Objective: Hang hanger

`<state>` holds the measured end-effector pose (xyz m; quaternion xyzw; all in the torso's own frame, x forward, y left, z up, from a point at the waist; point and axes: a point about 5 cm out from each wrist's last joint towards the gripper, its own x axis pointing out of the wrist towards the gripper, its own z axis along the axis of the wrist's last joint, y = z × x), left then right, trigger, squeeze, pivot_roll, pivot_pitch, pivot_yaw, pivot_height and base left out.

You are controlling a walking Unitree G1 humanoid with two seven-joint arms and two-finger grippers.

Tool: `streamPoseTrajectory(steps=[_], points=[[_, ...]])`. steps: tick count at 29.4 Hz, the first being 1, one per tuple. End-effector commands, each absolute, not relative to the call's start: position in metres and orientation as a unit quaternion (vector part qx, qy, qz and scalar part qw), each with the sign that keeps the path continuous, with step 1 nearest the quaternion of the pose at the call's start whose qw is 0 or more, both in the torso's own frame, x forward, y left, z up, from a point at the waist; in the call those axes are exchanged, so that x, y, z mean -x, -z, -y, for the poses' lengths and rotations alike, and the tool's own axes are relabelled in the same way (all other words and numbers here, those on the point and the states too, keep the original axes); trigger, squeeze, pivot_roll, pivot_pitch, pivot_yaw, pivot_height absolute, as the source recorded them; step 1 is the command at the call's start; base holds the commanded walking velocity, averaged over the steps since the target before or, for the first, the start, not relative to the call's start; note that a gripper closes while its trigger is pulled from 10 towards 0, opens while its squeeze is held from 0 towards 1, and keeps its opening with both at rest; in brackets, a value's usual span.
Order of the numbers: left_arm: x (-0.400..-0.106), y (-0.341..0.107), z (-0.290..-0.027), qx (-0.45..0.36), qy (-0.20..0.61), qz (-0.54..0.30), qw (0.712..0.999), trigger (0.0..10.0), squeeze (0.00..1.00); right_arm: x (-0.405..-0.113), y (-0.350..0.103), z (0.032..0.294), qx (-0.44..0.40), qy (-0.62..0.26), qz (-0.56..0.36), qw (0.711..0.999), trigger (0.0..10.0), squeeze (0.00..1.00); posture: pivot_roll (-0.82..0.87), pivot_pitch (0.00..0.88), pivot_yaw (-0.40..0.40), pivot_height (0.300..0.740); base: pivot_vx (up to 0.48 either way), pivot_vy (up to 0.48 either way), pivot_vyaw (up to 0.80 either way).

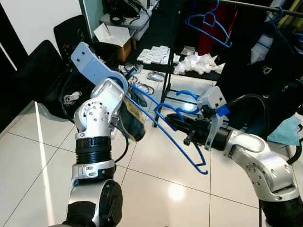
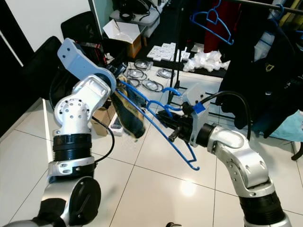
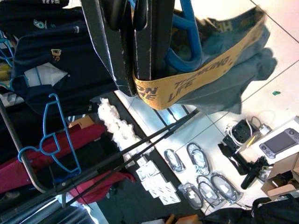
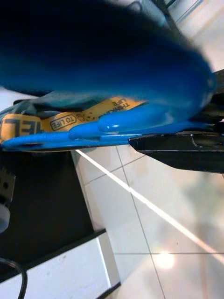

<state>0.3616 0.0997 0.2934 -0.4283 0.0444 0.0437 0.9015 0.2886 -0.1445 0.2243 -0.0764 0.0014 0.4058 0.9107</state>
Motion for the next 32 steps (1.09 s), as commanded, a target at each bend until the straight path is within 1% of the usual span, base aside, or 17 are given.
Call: streamPoseTrajectory(steps=[1,5,9,13,17,18,21,23,28,30,31,32], points=[[-0.355,-0.275,-0.074,0.461,-0.029,-0.085,0.883,10.0,0.00,-0.291,-0.223,0.146,0.074,-0.395,-0.005,0.916,10.0,0.00,-0.05,0.146,0.001,0.740,0.000,0.000,0.00],[-0.355,-0.276,-0.073,0.462,-0.028,-0.085,0.882,10.0,0.00,-0.293,-0.223,0.148,0.075,-0.385,-0.007,0.920,10.0,0.00,-0.05,0.146,0.001,0.740,0.000,0.000,0.00],[-0.352,-0.278,-0.065,0.464,-0.012,-0.087,0.881,10.0,0.00,-0.303,-0.223,0.149,0.080,-0.354,-0.007,0.932,10.0,0.00,-0.05,0.144,-0.003,0.740,0.000,0.000,0.00],[-0.351,-0.277,-0.064,0.466,-0.007,-0.088,0.881,10.0,0.00,-0.306,-0.222,0.147,0.081,-0.350,-0.006,0.933,10.0,0.00,-0.04,0.145,-0.006,0.740,0.000,0.000,0.00],[-0.348,-0.282,-0.057,0.454,0.033,-0.079,0.887,10.0,0.00,-0.310,-0.225,0.141,0.071,-0.355,0.007,0.932,10.0,0.00,-0.04,0.145,-0.009,0.740,0.000,0.000,0.00],[-0.348,-0.282,-0.057,0.454,0.033,-0.079,0.887,10.0,0.00,-0.310,-0.225,0.141,0.071,-0.355,0.007,0.932,10.0,0.00,-0.04,0.145,-0.009,0.740,0.000,0.000,0.00],[-0.344,-0.286,-0.047,0.424,0.084,-0.068,0.899,10.0,0.00,-0.316,-0.227,0.132,0.052,-0.365,0.022,0.929,10.0,0.00,-0.04,0.143,-0.009,0.740,0.000,0.000,0.00],[-0.341,-0.287,-0.043,0.405,0.104,-0.065,0.906,10.0,0.00,-0.322,-0.229,0.125,0.044,-0.368,0.033,0.928,10.0,0.00,-0.03,0.141,-0.010,0.740,0.000,0.000,0.00],[-0.338,-0.285,-0.039,0.377,0.120,-0.062,0.916,10.0,0.00,-0.331,-0.235,0.116,0.033,-0.368,0.048,0.928,10.0,0.00,-0.03,0.141,-0.011,0.740,0.000,0.000,0.00],[-0.336,-0.280,-0.038,0.342,0.129,-0.060,0.929,10.0,0.00,-0.336,-0.239,0.110,0.032,-0.368,0.059,0.927,10.0,0.00,-0.02,0.139,-0.013,0.740,0.000,0.000,0.00],[-0.336,-0.280,-0.038,0.342,0.129,-0.060,0.929,10.0,0.00,-0.336,-0.239,0.110,0.032,-0.368,0.059,0.927,10.0,0.00,-0.02,0.139,-0.013,0.740,0.000,0.000,0.00],[-0.334,-0.276,-0.038,0.316,0.131,-0.061,0.938,10.0,0.00,-0.338,-0.241,0.108,0.032,-0.367,0.064,0.928,10.0,0.00,-0.02,0.138,-0.014,0.740,0.000,0.000,0.00]])
